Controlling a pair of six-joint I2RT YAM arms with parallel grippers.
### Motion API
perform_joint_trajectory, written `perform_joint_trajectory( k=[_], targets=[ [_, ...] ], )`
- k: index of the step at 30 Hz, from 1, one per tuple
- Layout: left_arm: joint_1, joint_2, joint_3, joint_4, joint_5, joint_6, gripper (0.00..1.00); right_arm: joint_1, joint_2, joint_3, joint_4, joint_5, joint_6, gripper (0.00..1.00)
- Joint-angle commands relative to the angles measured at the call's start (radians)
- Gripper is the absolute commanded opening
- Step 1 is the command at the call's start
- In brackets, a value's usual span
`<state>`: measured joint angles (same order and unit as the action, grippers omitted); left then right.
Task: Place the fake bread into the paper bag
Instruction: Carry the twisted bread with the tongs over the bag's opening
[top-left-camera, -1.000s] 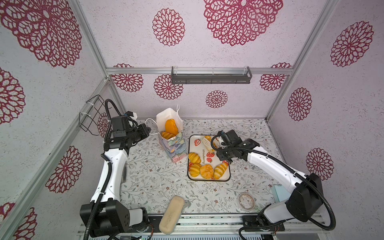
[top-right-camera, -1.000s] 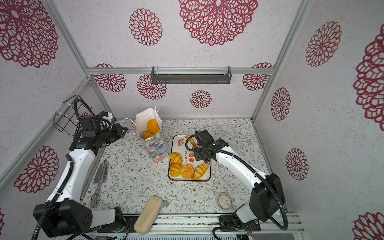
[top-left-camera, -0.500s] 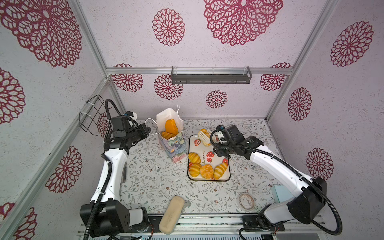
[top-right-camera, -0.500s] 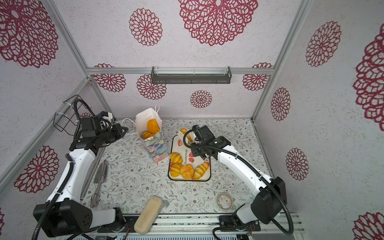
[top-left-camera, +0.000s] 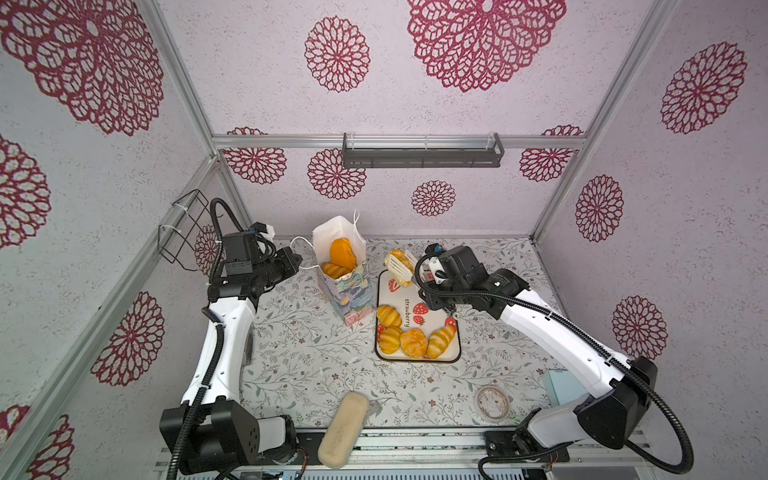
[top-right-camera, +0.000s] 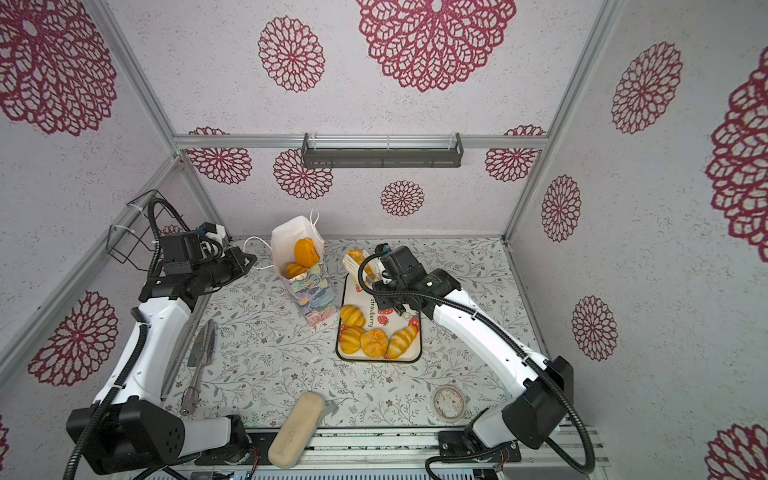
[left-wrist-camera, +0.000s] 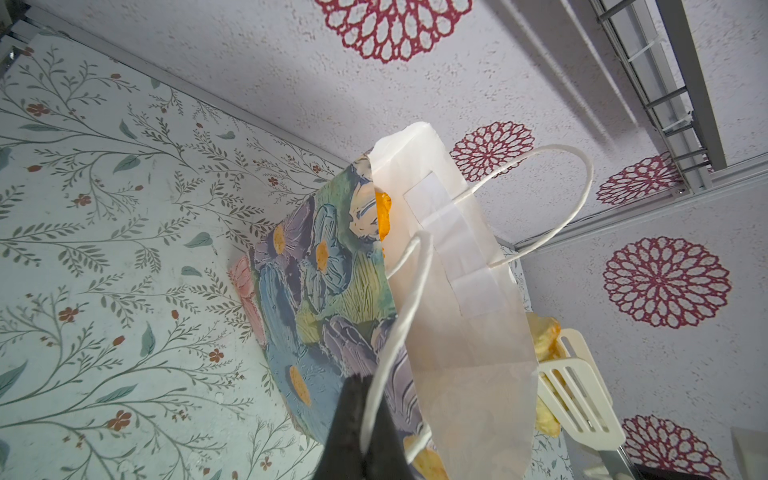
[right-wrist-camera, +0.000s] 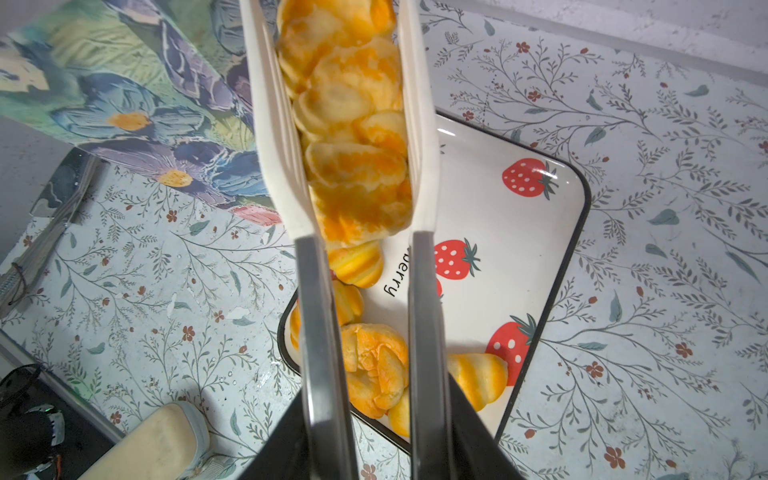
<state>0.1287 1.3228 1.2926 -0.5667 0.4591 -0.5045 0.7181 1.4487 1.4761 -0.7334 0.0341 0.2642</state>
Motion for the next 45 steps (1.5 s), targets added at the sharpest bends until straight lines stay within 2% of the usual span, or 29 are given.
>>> perform_joint_trajectory(
  k=[1, 20, 45],
  targets=[
    [-0.008, 0.002, -0.004, -0.009, 0.0, 0.009, 0.0, 0.016, -0.022, 0.062, 0.017, 0.033, 0.01, 0.43],
    [-0.01, 0.004, -0.004, -0.01, 0.0, 0.011, 0.0, 0.078, 0.028, 0.192, 0.046, 0.037, -0.004, 0.43],
    [-0.01, 0.003, -0.004, -0.012, -0.003, 0.012, 0.0, 0.134, 0.193, 0.449, 0.074, -0.012, -0.029, 0.43]
  ],
)
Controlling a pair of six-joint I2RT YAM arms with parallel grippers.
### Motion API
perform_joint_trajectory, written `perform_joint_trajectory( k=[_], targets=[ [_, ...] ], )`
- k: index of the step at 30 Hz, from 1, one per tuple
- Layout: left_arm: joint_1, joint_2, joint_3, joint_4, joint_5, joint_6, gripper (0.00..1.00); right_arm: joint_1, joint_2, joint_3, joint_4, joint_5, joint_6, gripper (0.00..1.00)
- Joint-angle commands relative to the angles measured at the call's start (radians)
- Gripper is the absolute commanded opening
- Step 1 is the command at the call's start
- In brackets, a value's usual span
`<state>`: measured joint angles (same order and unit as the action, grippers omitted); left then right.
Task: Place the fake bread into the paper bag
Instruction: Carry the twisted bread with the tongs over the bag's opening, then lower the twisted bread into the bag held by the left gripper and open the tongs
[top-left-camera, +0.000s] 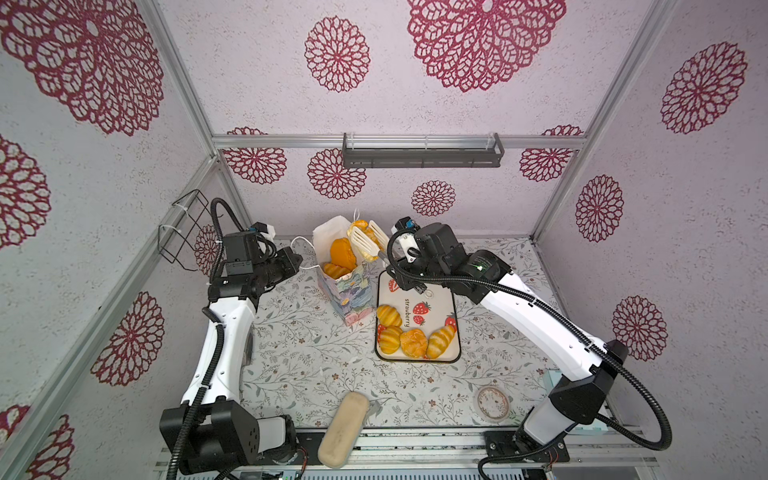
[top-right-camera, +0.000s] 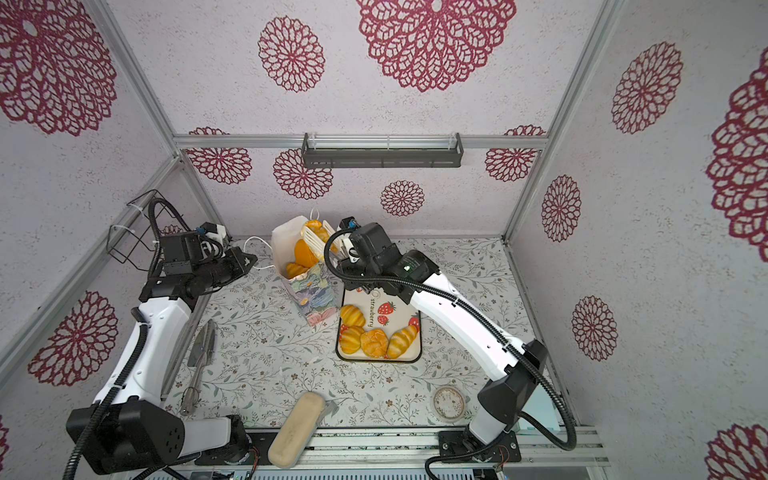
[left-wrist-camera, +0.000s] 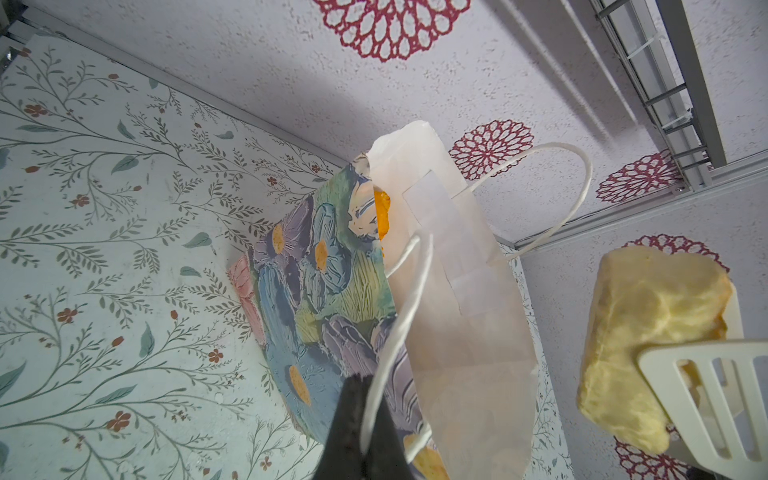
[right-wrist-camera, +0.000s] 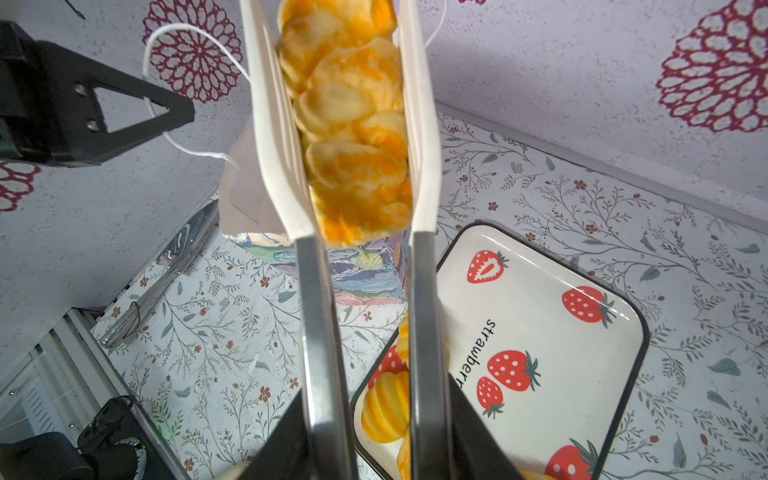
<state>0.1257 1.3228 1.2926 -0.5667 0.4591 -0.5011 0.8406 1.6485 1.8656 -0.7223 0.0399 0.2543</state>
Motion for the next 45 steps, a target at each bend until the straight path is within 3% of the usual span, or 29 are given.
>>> perform_joint_trajectory(
  k=[1, 16, 45],
  targets=[
    [-0.007, 0.003, -0.004, -0.012, -0.004, 0.008, 0.0, 0.013, 0.003, 0.07, 0.064, -0.022, -0.019, 0.43],
    [-0.008, 0.003, -0.004, -0.012, -0.002, 0.007, 0.0, 0.043, 0.156, 0.238, 0.041, -0.07, -0.028, 0.43],
    [-0.007, 0.003, -0.004, -0.012, -0.002, 0.008, 0.0, 0.049, 0.137, 0.159, 0.058, -0.048, -0.021, 0.54]
  ],
)
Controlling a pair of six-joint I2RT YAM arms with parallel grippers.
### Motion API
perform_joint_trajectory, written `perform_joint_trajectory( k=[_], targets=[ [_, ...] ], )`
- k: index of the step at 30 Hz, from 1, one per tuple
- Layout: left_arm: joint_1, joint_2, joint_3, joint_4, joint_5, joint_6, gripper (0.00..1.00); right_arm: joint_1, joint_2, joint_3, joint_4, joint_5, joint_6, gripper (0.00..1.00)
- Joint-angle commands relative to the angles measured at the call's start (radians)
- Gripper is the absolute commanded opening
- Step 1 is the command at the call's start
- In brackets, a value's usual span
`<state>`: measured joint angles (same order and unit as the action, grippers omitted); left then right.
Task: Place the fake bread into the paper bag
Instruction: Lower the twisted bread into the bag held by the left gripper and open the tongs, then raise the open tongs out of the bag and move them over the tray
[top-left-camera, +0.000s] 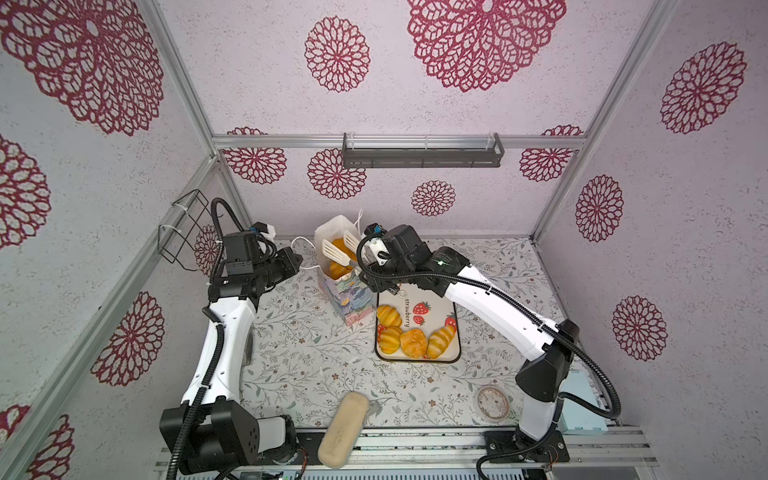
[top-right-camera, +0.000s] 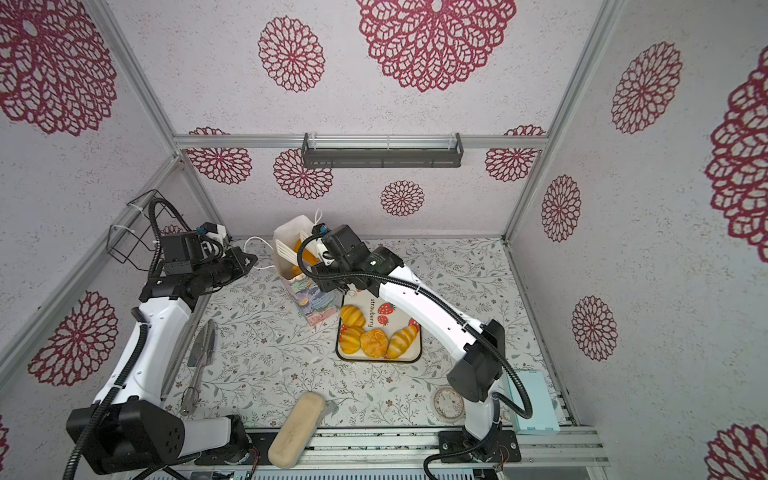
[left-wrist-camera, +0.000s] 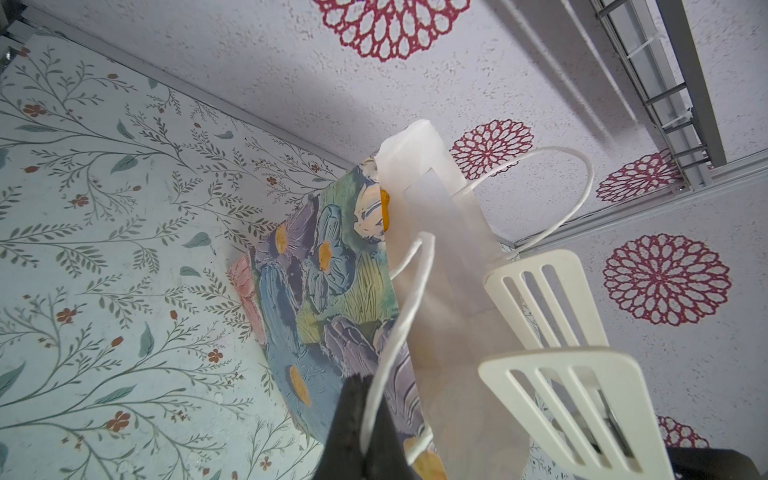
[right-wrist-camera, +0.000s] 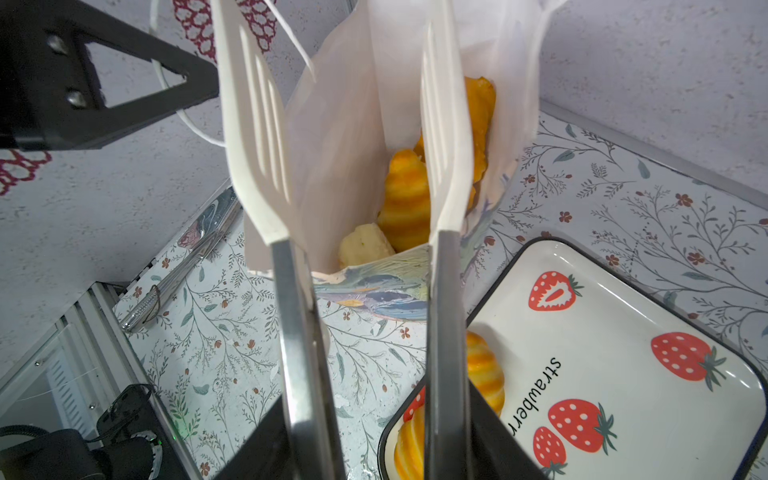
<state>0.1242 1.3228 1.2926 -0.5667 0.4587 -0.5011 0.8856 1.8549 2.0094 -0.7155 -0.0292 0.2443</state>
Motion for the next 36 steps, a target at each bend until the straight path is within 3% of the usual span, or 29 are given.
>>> perform_joint_trajectory(
  k=[1, 21, 36],
  targets=[
    [-0.006, 0.002, -0.004, -0.012, -0.002, 0.007, 0.0, 0.004, -0.075, 0.014, 0.049, 0.026, -0.011, 0.54],
    [-0.009, -0.002, -0.004, -0.01, 0.001, 0.006, 0.0, -0.002, -0.314, -0.195, 0.052, 0.182, 0.022, 0.54],
    [-0.021, -0.008, -0.003, -0.013, -0.006, 0.01, 0.0, -0.08, -0.479, -0.442, 0.032, 0.205, 0.155, 0.53]
  ],
)
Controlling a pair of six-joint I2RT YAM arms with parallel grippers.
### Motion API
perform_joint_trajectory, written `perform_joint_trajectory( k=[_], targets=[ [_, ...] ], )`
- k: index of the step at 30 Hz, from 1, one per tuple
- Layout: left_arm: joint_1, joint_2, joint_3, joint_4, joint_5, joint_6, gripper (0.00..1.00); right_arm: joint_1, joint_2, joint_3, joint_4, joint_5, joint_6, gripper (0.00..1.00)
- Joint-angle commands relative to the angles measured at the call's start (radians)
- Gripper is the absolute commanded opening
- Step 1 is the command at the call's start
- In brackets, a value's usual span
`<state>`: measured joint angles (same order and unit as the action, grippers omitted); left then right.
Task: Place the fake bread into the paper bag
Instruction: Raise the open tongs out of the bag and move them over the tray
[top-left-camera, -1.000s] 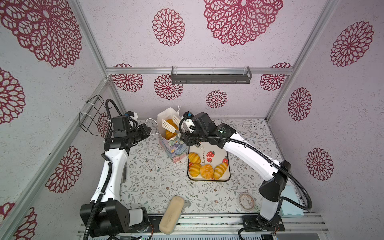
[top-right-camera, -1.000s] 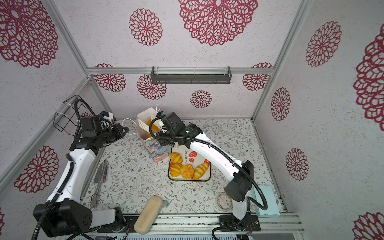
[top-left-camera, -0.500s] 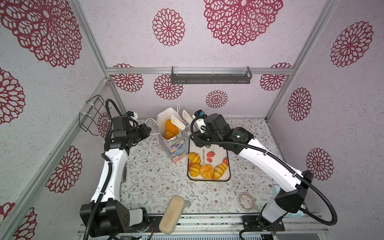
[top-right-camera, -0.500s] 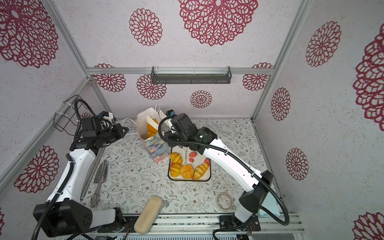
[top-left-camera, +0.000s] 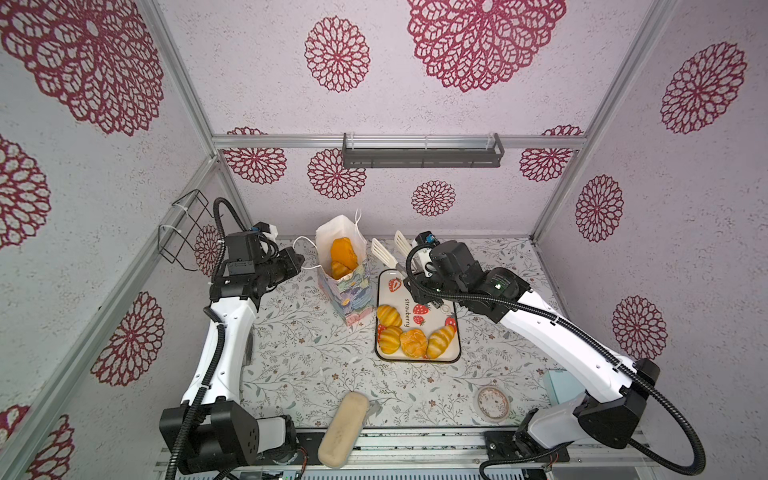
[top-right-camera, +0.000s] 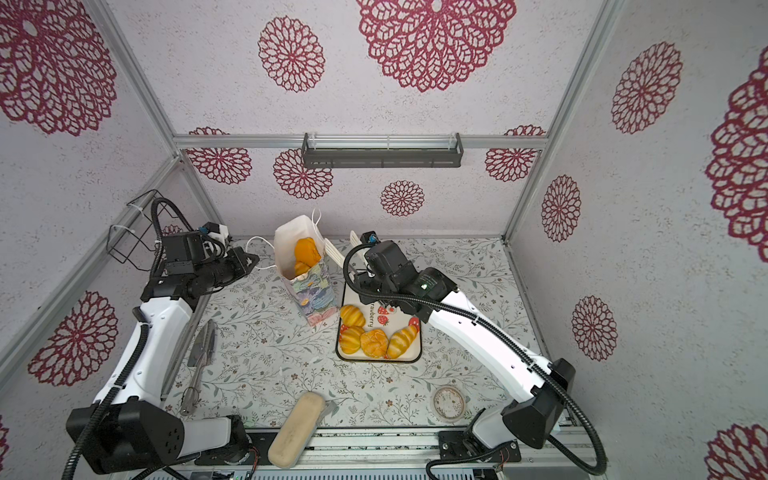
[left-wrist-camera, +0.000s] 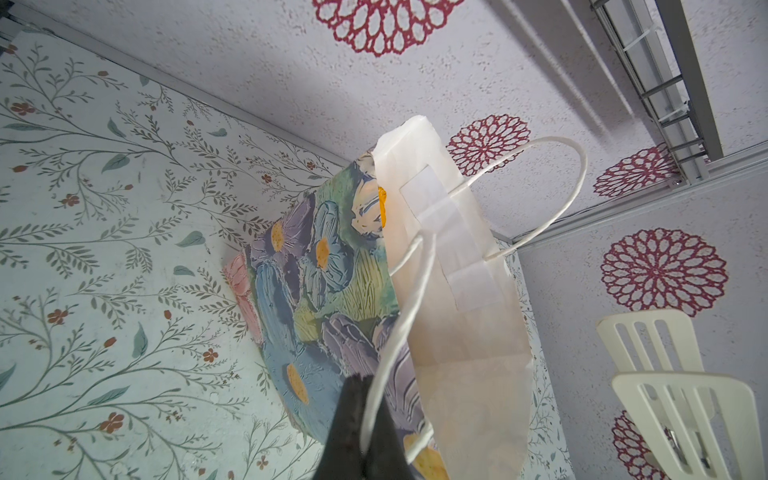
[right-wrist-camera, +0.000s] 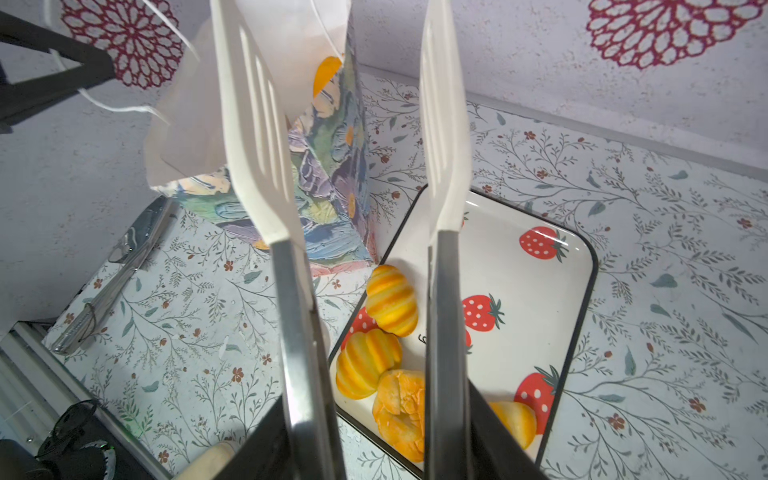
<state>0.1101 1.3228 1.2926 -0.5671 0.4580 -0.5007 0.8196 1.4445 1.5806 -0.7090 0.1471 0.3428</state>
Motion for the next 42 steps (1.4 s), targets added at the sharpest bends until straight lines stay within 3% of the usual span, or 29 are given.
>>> perform_joint_trajectory(
  k=[1, 22, 42],
  targets=[
    [-0.009, -0.008, -0.003, -0.013, -0.005, 0.008, 0.0, -0.018, -0.082, -0.032, 0.023, 0.031, 0.067, 0.53],
    [-0.072, 0.01, 0.069, -0.082, -0.076, 0.047, 0.0, -0.083, -0.277, -0.391, -0.022, -0.01, 0.295, 0.53],
    [-0.075, -0.008, 0.028, -0.046, -0.076, 0.04, 0.0, -0.091, -0.402, -0.603, -0.102, -0.095, 0.497, 0.53]
  ],
)
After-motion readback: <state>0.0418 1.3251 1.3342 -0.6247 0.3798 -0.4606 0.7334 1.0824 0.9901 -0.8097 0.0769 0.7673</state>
